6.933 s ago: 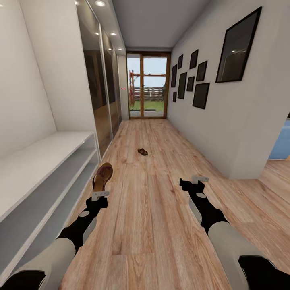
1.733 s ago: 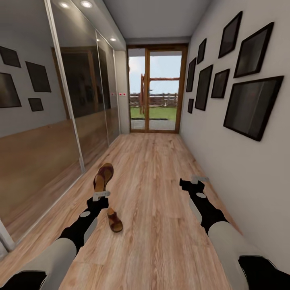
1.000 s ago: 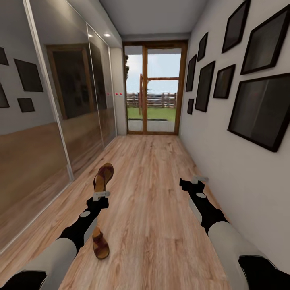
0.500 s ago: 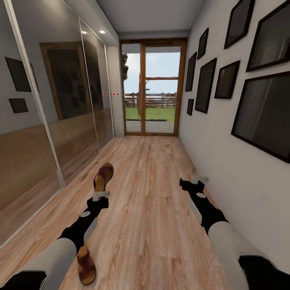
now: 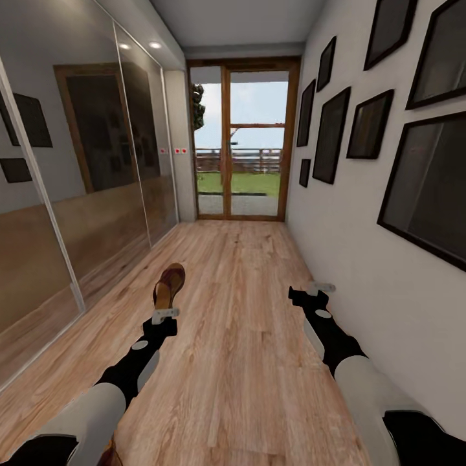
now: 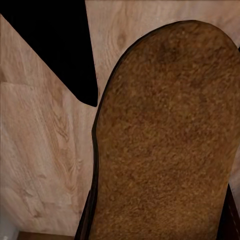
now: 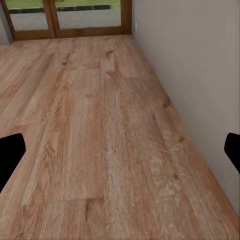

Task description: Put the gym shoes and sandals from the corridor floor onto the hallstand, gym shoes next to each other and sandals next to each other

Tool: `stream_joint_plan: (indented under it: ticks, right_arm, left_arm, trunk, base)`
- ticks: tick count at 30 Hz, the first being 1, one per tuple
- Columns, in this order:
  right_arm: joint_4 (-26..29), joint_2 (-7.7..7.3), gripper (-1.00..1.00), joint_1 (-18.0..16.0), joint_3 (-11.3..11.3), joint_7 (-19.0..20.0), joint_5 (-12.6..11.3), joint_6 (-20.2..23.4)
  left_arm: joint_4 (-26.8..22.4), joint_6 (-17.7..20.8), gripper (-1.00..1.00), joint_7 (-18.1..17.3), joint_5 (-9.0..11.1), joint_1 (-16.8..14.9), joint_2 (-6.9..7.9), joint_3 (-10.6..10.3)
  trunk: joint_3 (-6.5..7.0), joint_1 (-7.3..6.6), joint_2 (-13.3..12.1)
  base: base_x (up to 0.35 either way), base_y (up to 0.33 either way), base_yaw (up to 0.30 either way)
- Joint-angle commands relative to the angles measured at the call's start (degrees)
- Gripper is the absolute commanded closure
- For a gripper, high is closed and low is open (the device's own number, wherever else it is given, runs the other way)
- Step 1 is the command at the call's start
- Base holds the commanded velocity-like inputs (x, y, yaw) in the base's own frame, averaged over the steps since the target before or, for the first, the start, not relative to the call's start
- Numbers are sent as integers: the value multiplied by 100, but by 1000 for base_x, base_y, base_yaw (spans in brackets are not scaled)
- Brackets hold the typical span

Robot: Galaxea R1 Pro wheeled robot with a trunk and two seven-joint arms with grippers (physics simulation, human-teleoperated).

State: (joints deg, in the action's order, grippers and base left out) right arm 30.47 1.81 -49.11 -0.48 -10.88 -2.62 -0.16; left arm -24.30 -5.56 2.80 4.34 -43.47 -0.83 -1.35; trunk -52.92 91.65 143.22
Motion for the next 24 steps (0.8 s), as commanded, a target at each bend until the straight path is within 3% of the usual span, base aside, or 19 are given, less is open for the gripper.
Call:
stream_joint_plan:
  ticks: [1,24]
  right_arm:
    - [2,1,-100,-2,-4,-10,-28,-2]
    - [2,4,-100,-2,0,-10,-28,-2]
  left_arm:
    - [4,-14,100,19,23,-4,-3,-14]
    - [16,-14,100,19,23,-7,-13,-14]
  trunk:
    - [-6,2,2]
    - [-6,2,2]
  base:
    - [348,-166,0]
    - [333,-186,0]
